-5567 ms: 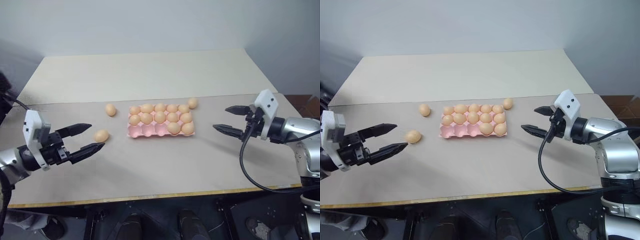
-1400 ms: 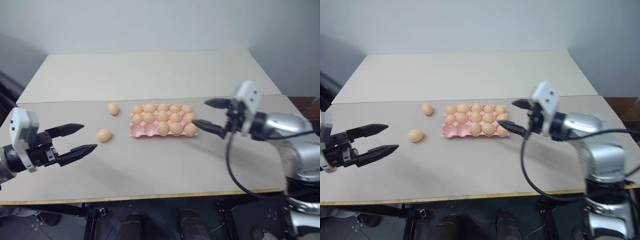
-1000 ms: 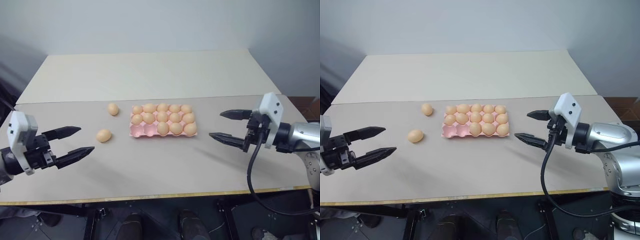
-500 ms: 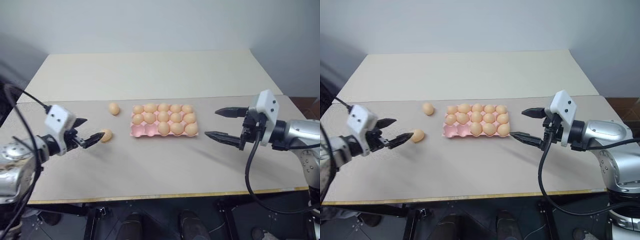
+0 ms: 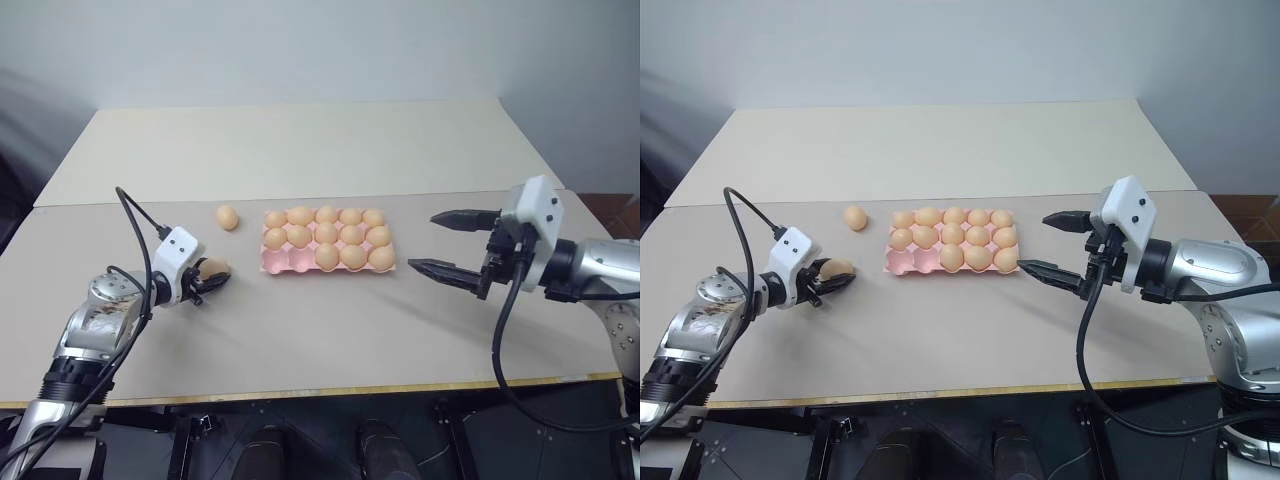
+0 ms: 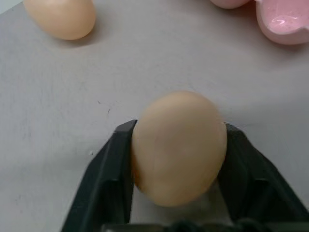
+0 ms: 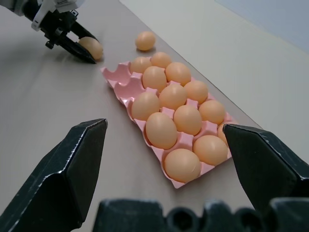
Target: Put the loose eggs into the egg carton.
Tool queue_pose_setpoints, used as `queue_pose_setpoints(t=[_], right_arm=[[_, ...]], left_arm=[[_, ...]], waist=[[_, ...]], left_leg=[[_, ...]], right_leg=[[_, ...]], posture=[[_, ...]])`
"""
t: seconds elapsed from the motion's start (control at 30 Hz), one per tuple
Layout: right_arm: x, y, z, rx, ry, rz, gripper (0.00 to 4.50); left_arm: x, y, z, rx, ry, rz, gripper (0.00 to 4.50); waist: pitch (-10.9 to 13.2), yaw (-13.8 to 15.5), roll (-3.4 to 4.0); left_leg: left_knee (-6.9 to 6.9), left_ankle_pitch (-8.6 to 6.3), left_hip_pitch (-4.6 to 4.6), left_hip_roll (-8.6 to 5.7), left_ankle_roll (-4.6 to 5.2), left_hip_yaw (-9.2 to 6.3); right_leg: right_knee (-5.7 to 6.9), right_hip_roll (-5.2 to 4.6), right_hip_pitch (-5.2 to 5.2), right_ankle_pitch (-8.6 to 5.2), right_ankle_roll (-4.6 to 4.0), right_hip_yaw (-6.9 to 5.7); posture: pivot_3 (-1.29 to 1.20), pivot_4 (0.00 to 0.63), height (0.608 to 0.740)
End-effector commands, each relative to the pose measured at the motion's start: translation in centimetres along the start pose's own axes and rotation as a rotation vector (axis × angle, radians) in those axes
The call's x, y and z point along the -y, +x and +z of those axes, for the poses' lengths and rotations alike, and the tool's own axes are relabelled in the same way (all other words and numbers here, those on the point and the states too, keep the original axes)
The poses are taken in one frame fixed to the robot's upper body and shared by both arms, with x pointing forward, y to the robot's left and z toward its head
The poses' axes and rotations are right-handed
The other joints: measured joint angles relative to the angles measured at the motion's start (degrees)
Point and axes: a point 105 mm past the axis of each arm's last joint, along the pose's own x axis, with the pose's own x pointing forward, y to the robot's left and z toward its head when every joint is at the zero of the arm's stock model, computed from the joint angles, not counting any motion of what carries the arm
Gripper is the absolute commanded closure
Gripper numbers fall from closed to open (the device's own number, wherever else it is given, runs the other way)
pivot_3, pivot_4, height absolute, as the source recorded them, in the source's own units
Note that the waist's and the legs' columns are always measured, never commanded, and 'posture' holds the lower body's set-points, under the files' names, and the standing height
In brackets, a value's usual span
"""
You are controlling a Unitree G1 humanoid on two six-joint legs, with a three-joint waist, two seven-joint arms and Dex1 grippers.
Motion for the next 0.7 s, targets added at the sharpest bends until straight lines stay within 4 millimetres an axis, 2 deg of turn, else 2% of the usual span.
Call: queue_pose_setpoints(t=[0.03, 0.13, 0.27, 0.33, 0.5, 0.6, 0.7], right_arm=[[-0.1, -0.7, 1.1, 0.02, -0.04, -0.023, 0.0], [-0.1, -0.7, 1.1, 0.024, -0.038, -0.03, 0.0], [-0.1, -0.7, 1.2, 0.027, -0.037, -0.046, 0.0], [-0.1, -0.6, 1.1, 0.026, -0.039, -0.049, 0.0], [-0.1, -0.6, 1.1, 0.027, -0.046, -0.071, 0.0], [-0.1, -0.7, 1.2, 0.028, -0.047, -0.083, 0.0], [-0.2, -0.8, 1.1, 0.03, -0.045, -0.099, 0.0]], left_arm=[[-0.7, -0.5, 0.8, 0.036, 0.026, 0.017, 2.76], [-0.7, -1.0, 2.0, 0.1, 0.039, 0.006, 2.77], [1.9, -1.9, 6.8, 0.293, 0.043, -0.121, 2.77], [3.2, -1.6, 8.3, 0.33, 0.056, -0.173, 2.77], [5.6, 1.2, 11.0, 0.366, 0.099, -0.259, 2.77], [6.7, 3.1, 11.6, 0.345, 0.139, -0.304, 2.77], [7.7, 4.1, 12.0, 0.339, 0.151, -0.364, 2.77]], waist=[[0.0, 0.0, 0.0], [0.0, -0.01, 0.0], [0.0, 0.07, 0.0], [0.0, 0.62, -0.01], [-0.01, 1.49, -0.02], [-0.02, 1.48, -0.03], [-0.02, 1.23, -0.03]], left_leg=[[0.0, 0.0, 0.0, 0.0, 0.0, -0.01], [0.01, 0.0, -0.01, 0.0, 0.0, -0.01], [0.01, 0.0, -0.06, 0.01, 0.0, -0.03], [0.04, 0.0, -0.08, -0.01, 0.0, -0.04], [0.11, 0.0, -0.02, -0.07, 0.0, -0.04], [0.15, 0.0, -0.07, -0.1, 0.0, -0.04], [0.15, 0.0, -0.09, -0.1, 0.01, -0.04]], right_leg=[[0.0, 0.0, 0.0, 0.0, 0.0, 0.0], [0.0, 0.0, 0.0, 0.0, 0.0, 0.0], [-0.03, -0.01, 0.0, 0.0, 0.0, -0.03], [-0.03, -0.03, 0.02, 0.01, 0.02, -0.05], [-0.01, -0.03, 0.09, 0.03, 0.05, -0.05], [-0.05, -0.04, 0.1, 0.04, 0.07, -0.04], [-0.07, -0.02, 0.07, 0.04, 0.07, -0.03]], posture=[[0.0, 0.15, 0.74], [0.0, 0.15, 0.74], [0.0, 0.15, 0.74], [0.0, 0.15, 0.74], [0.0, 0.15, 0.74], [0.0, 0.15, 0.74], [0.0, 0.15, 0.74]])
